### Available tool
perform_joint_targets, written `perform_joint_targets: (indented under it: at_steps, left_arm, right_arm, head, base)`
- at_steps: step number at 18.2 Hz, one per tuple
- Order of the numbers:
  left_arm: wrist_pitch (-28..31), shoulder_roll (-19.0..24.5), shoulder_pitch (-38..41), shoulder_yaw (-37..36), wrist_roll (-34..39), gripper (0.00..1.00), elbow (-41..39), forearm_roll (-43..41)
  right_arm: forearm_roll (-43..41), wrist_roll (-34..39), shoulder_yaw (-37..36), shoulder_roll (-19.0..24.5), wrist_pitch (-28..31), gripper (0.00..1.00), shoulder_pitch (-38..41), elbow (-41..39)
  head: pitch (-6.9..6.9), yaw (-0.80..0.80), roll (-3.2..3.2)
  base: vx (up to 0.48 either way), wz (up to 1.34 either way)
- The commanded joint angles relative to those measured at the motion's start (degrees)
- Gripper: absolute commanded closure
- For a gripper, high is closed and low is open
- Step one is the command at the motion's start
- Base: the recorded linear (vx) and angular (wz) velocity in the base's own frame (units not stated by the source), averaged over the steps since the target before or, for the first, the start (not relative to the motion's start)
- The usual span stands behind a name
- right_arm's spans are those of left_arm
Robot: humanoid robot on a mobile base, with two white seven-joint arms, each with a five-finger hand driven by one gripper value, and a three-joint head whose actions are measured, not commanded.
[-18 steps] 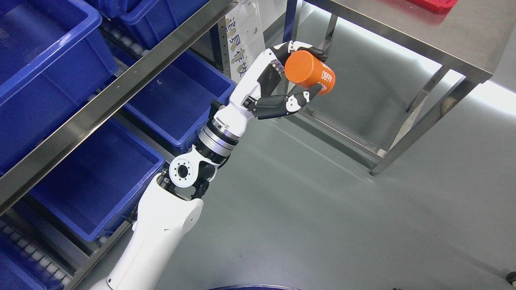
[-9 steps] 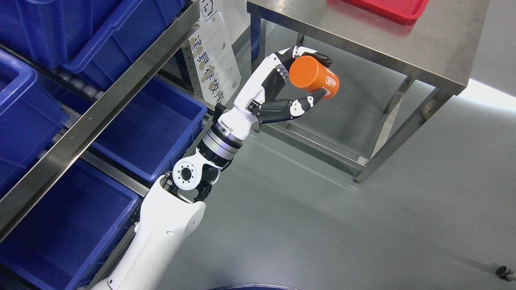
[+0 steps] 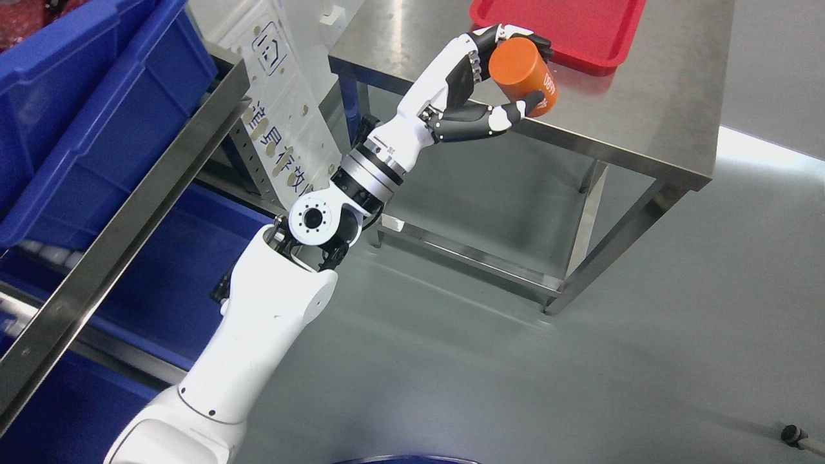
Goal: Grab orange capacitor from left shelf to right desk
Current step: 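Carry the capacitor with the left hand toward the red tray on the table, then lower the capacitor onto the red tray and open the left hand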
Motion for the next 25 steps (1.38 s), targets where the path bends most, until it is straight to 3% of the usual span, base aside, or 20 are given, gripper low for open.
perform_joint_targets:
  at_steps: [1,9,18,20,25]
  left_arm:
    - [0.66,1.00,-9.29,-3.25,1.23,0.96,17.17,1.02]
    - [0.66,1.00,-15.96,-7.12,1.32,0.96,30.71,1.64]
    - [0.57,1.00,-16.94,-6.60,2.55,0.92,36.87,1.11]
    - [0.66,1.00,-16.94,-6.42,2.55,0.84,37.40,1.11]
    - [0.66,1.00,-16.94,-6.42,2.46,0.52,37.31,1.28]
  right_arm:
    - [0.00,-0.03,-0.70,-0.99,-0.08,0.00,1.61,-1.32]
    - [0.00,-0.03,-0.70,-0.99,-0.08,0.00,1.61,-1.32]
    - [0.00,-0.03,-0.62,-0.99,-0.08,0.00,1.61,-1.32]
    - [0.00,-0.03,-0.70,-0.99,-0.08,0.00,1.61,-1.32]
    - [0.00,-0.03,-0.70,-0.99,-0.08,0.00,1.61,-1.32]
  head:
    - [0.00,0.00,0.00]
    - [0.00,0.00,0.00]
    - [0.00,0.00,0.00]
    - [0.00,0.00,0.00]
    - [0.00,0.00,0.00]
  base:
    - [0.246,-0.25]
    - [0.252,-0.23]
    - [0.189,-0.14]
    - [0.130,-0.05]
    - [0.100,0.02]
